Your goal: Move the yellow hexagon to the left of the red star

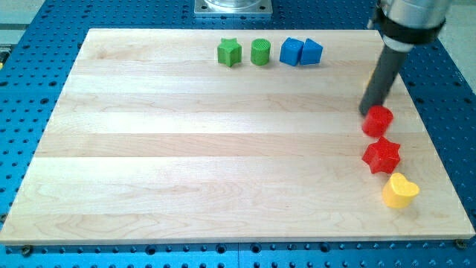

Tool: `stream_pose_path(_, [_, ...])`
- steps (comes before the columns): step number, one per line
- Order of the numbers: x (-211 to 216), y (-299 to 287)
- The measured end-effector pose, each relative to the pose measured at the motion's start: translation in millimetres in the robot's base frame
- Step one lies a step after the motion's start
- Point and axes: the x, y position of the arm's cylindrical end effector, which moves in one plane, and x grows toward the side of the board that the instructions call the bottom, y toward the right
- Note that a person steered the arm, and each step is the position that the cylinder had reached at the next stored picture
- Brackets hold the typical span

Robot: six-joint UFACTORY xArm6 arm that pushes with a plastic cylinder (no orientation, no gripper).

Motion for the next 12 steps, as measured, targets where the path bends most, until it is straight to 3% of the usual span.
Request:
stream_pose_path(1, [31.0,-9.5])
stream_pose_path(2, [17.4,-18.3])
stream_pose_path(3, [-33.8,-34.9])
stream_pose_path(4, [-100.4,-17.6])
stream_pose_path(5, [-135.2,23.9])
stream_pose_path(6, [-119.8,66.8])
stream_pose_path(8, [-65.5,-28.2])
stream_pose_path(10, [-92.1,-18.3])
stream_pose_path(12, [-6.5,-48.2])
